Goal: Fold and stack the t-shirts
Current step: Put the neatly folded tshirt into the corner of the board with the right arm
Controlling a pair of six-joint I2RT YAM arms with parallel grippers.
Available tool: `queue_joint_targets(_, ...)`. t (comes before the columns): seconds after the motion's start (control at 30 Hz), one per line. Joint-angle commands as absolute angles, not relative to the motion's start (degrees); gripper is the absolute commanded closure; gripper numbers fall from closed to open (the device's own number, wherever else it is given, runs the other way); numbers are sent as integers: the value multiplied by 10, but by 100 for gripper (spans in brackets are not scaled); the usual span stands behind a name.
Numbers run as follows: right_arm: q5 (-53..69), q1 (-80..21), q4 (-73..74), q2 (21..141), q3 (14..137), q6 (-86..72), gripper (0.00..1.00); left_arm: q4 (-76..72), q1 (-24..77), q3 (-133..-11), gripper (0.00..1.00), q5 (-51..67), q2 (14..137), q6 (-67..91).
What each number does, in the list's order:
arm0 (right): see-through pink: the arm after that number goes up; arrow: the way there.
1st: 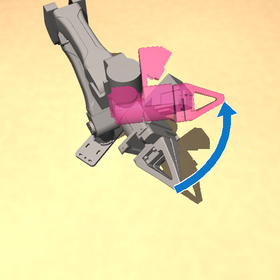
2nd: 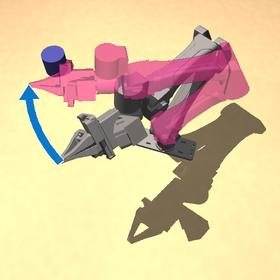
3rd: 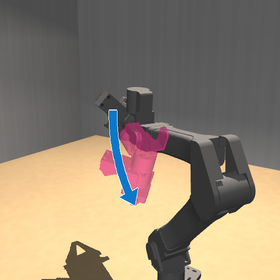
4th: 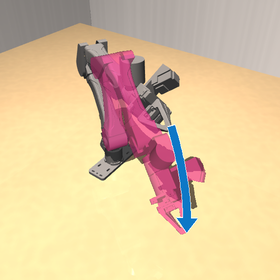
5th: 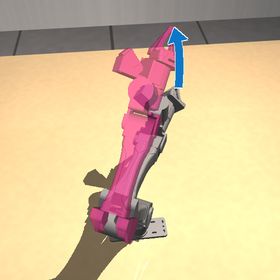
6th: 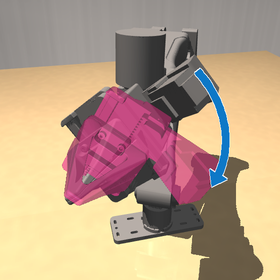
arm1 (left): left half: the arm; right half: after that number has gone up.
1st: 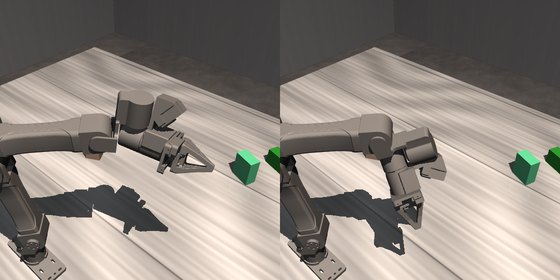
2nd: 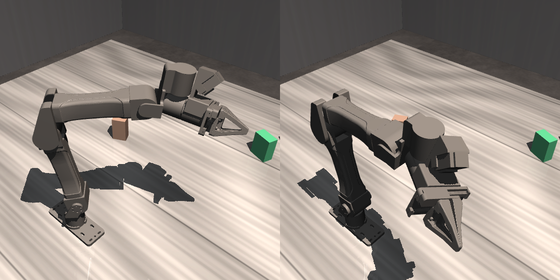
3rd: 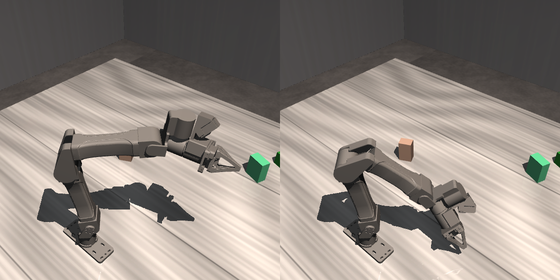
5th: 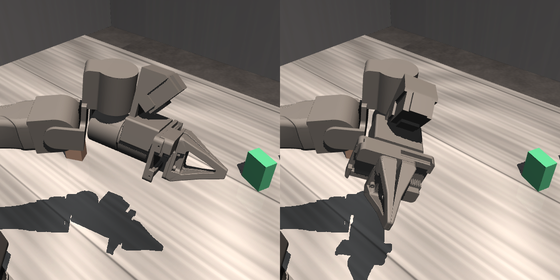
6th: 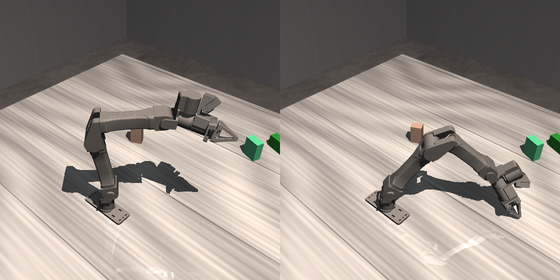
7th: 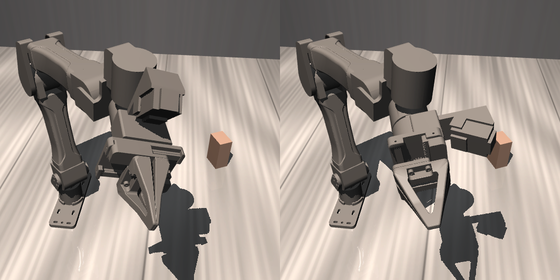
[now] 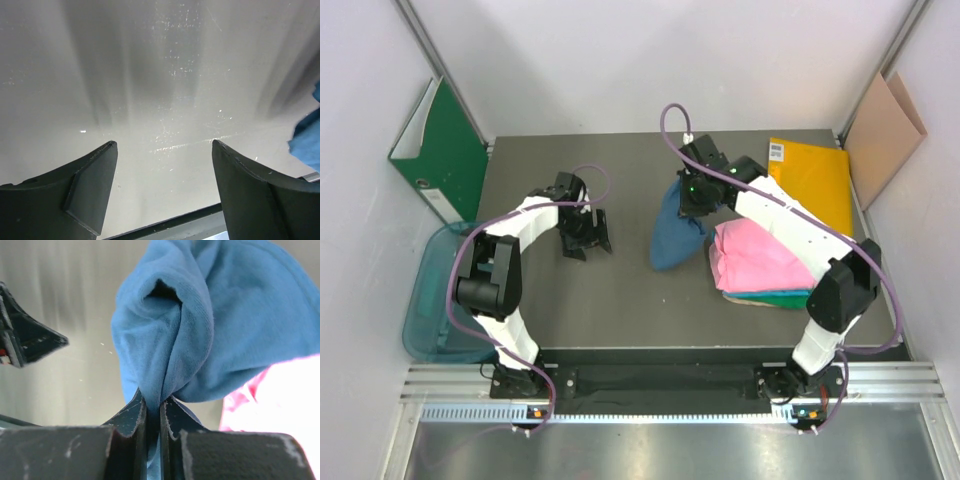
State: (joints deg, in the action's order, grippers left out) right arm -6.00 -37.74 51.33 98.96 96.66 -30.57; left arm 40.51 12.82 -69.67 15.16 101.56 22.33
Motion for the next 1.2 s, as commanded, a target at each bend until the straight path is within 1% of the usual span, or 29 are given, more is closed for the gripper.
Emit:
queue_joint_targets(0.0, -102, -377, 576, 941, 973, -306, 100, 402, 126, -717, 19, 160, 1021, 214)
queue_joint_targets(0.2, -132, -350, 595, 853, 912, -323, 100, 402, 126, -714, 18, 164, 1027, 208)
queue_joint_targets(0.3, -152, -322, 619, 804, 911, -320, 100, 401, 126, -709, 18, 166, 1027, 206)
queue_joint_targets(0.43, -166, -276, 651, 752, 918, -309, 94, 399, 126, -706, 18, 171, 1032, 203)
queue_joint_targets(0.53, -165, -221, 667, 719, 874, -297, 93, 397, 126, -706, 18, 173, 1035, 204)
queue_joint_targets(0.6, -137, -178, 654, 695, 806, -281, 95, 395, 126, -708, 19, 178, 1039, 205)
queue_joint_targets(0.67, -110, -156, 615, 680, 733, -276, 94, 394, 126, -709, 18, 183, 1043, 205)
queue_joint_targets(0.77, -69, -120, 591, 683, 660, -269, 94, 401, 126, -715, 19, 182, 1049, 200)
queue_joint_targets(0.87, -62, -103, 583, 711, 610, -269, 96, 406, 126, -719, 19, 179, 1046, 196)
queue_joint_targets(0.97, -62, -79, 574, 733, 585, -265, 95, 409, 126, -720, 19, 179, 1046, 195)
queue_joint_targets(1.1, -94, -59, 579, 765, 595, -259, 95, 408, 126, -718, 19, 184, 1047, 196)
queue_joint_targets(1.17, -107, -54, 585, 784, 620, -254, 95, 407, 126, -718, 18, 189, 1048, 199)
